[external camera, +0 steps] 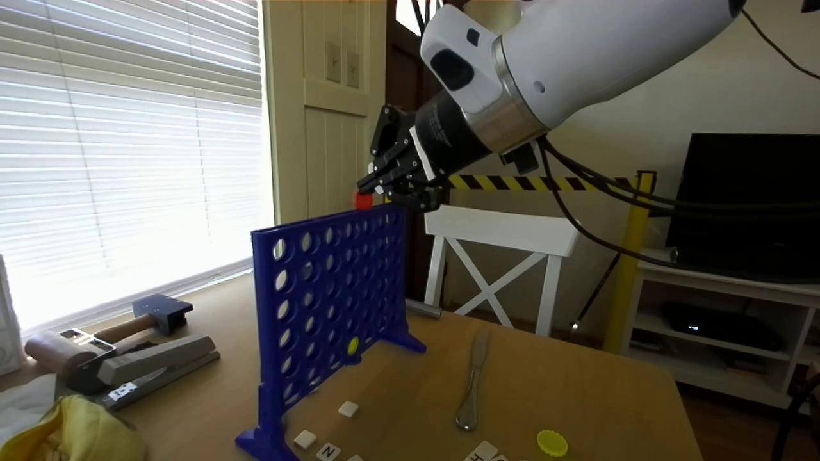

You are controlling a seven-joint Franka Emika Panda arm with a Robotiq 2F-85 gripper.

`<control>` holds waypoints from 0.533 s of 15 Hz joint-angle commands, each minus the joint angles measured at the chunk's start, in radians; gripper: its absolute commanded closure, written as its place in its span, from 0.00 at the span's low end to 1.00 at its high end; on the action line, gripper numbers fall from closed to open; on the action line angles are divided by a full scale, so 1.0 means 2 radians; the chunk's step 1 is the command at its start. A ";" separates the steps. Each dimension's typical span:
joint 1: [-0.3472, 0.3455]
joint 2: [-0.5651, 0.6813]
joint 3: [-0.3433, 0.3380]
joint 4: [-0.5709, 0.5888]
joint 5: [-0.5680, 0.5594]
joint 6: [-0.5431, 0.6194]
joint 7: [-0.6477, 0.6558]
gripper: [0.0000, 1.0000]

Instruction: Put the blue ring in the blue rack

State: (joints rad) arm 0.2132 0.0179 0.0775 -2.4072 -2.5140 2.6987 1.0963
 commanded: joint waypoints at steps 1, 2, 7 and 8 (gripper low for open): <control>-0.017 0.004 0.015 -0.003 0.003 -0.008 -0.018 0.99; -0.018 0.004 0.017 -0.003 0.003 -0.008 -0.019 0.99; -0.022 0.004 0.023 -0.002 0.003 -0.002 -0.019 0.98; -0.023 0.003 0.024 -0.002 0.003 -0.003 -0.020 0.72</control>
State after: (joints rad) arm 0.1863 0.0241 0.1047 -2.4072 -2.5140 2.6986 1.0812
